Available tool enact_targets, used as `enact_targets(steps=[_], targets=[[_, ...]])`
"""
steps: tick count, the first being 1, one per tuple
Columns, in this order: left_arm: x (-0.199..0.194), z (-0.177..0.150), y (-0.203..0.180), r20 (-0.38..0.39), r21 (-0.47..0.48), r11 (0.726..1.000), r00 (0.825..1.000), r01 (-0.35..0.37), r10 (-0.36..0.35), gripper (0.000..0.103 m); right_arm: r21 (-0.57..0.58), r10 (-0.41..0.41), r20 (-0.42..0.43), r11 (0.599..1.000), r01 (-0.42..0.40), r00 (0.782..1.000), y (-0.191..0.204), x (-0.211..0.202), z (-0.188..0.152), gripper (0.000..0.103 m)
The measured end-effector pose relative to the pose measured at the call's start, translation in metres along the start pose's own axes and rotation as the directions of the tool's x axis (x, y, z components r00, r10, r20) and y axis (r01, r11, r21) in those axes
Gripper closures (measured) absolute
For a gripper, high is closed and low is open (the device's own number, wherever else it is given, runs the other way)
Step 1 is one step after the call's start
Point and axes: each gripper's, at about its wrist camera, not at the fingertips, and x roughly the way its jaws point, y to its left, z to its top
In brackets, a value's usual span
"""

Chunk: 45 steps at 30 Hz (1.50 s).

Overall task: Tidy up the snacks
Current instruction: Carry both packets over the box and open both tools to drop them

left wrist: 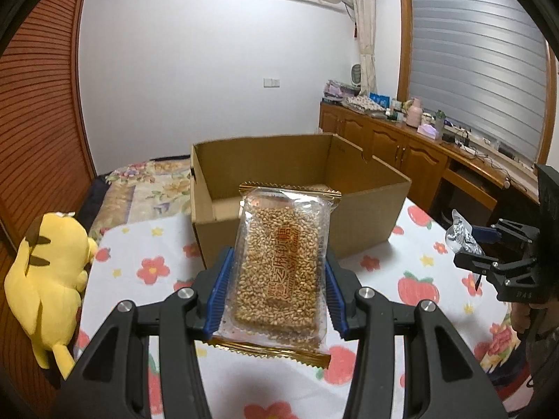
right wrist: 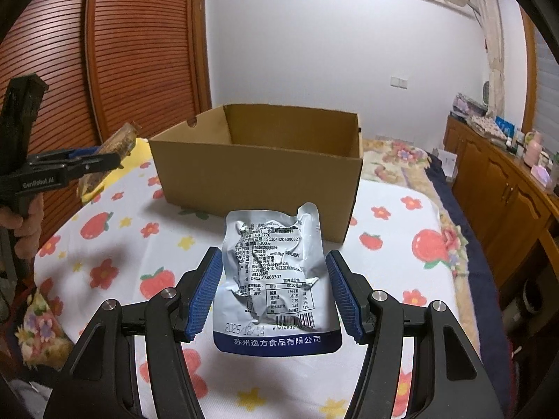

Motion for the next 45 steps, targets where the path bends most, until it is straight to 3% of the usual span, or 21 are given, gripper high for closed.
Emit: enact_targets(steps=[10, 24, 30, 45], targets=[[0.037, 0.038, 0.014, 0.049, -0.039, 0.999, 0.999, 0.006, -0.004, 0.055, -0.055, -0.007, 0.061, 0.998, 0.010, 0.998, -0.006, 0.019, 0.050, 0.041], [0.102, 0.071, 0.044, 0.051, -0.073, 0.997, 0.998, 0.024, -0.021, 0.055, -0.152, -0.001, 0.097, 0.988, 0.016, 0.995, -0.006, 0.088, 0.120, 0.041], [0.117, 0.079, 0.048, 0.059, -0.065, 0.998, 0.998, 0.014, -0.010, 0.055, -0.159, 0.000, 0.108, 0.987, 0.017, 0.994, -0.009, 0.111, 0.129, 0.041], [0.149, 0.072, 0.038, -0.009, -0.048, 0.999, 1.000, 0.013, -0.014, 0.055, -0.112, -0.003, 0.066, 0.994, 0.011, 0.998, -0.025, 0.149, 0.128, 0.041]])
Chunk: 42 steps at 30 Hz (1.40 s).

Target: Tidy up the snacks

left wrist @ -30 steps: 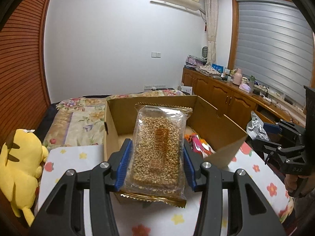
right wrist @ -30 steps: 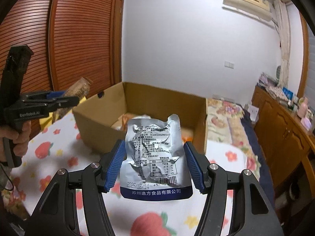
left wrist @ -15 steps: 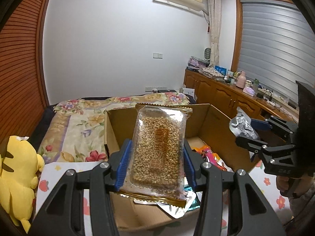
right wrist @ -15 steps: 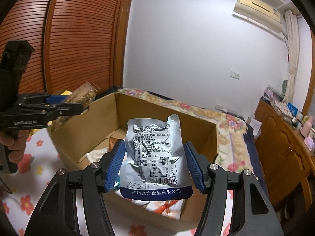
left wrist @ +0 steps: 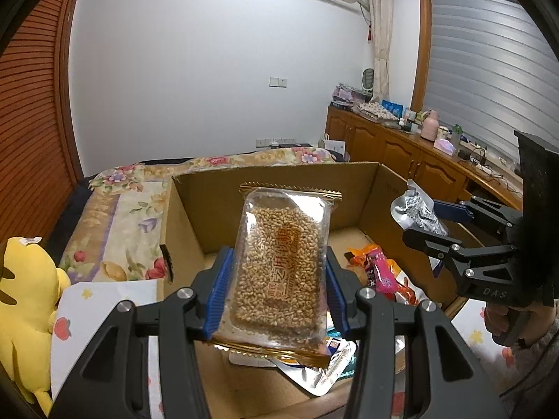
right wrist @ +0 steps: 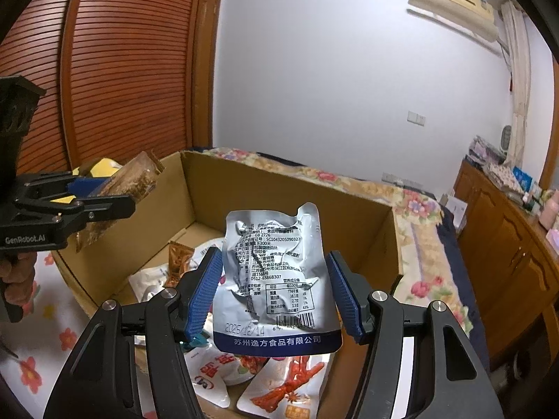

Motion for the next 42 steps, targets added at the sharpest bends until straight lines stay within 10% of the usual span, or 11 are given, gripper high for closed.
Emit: enact_targets(steps=[42], targets=[[-0.010, -0.008, -0.008, -0.019, 0.021, 1.000, 1.000, -0.023, 0.024, 0.053, 0.052, 0.025, -0.045, 0.998, -0.022, 0.999, 0.000, 0.011, -0.008, 0.030]])
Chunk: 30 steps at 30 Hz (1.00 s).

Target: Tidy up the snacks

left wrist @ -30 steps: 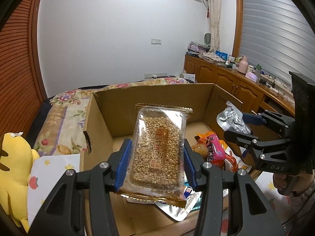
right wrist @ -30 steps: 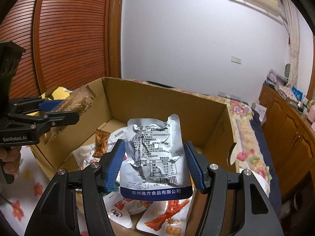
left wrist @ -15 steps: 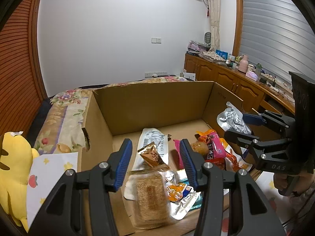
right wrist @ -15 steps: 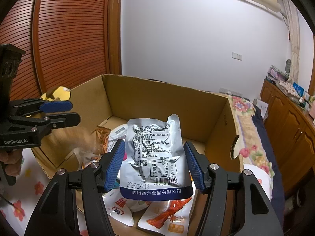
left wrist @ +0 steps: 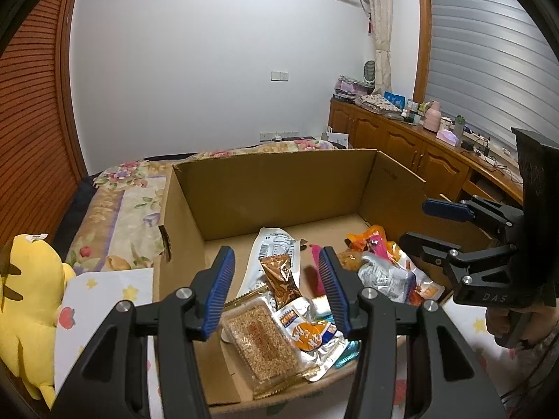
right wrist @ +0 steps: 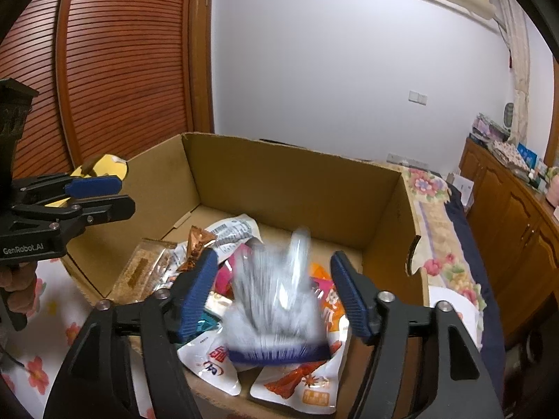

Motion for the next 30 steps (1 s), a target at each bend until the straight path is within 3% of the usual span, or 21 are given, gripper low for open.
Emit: enact_targets(steps=[16, 30], targets=[[-0.082, -0.002, -0.026, 0.090, 0.047, 0.998, 0.995, -0.038, 0.033, 0.052, 0.004, -0.022, 0.077, 1.000, 0.022, 0.997, 0.022, -0.076, 0.003, 0.030], [-0.138, -0.016, -0.050, 0.126, 0.075, 0.995, 0.990, -0.069, 0.059, 0.037, 0.028, -0.054, 0.121, 0.998, 0.051, 0.991, 0.037, -0.142, -0.012, 0.030]])
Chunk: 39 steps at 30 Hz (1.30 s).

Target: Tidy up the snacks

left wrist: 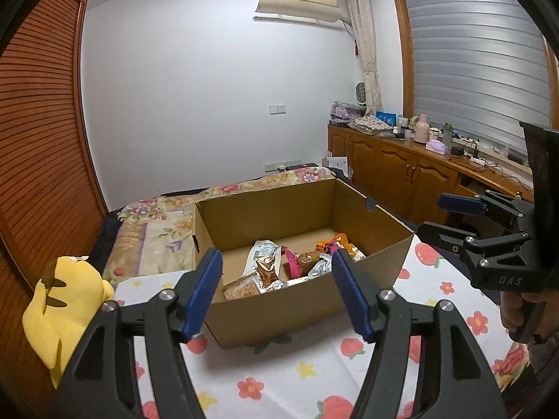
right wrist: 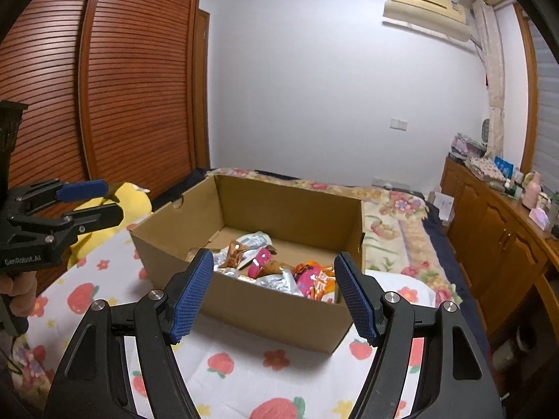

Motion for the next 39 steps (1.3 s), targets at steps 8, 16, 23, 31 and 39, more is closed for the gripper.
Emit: enact_targets(steps=[8, 16, 23, 31, 39], targets=[[-0.027, 0.006, -0.012, 0.040, 0.027, 0.999, 0.999, -0.031, 0.030, 0.024, -0.001, -0.010, 0.027, 1.000, 0.010, 1.000, 0.009, -0.021, 0.000, 0.026], [-0.048, 0.008, -0.015, 0.074, 0.028, 0.996, 0.994, -0.081, 0.079, 0.001, 0.050, -0.029, 0.047, 0.998, 0.027, 0.998, 0.008, -0.038, -0.001, 0.012], [-0.057, 0.010, -0.017, 0.065, 0.016, 0.989, 0.987, -0.145, 0.144, 0.000, 0.079, -0.074, 0.077, 0.995, 0.068, 0.994, 0.003, -0.060, 0.004, 0.000], [-0.075, -0.005, -0.017, 0.047, -0.053, 0.979, 0.979, -0.198, 0.201, 0.000, 0.103, -0.124, 0.086, 0.988, 0.115, 0.989, 0.002, -0.083, 0.002, 0.000], [-0.091, -0.029, -0.026, 0.056, -0.074, 0.974, 0.974, -0.214, 0.218, 0.000, 0.157, -0.191, 0.088, 0.972, 0.176, 0.978, 0.009, -0.105, -0.014, 0.000]])
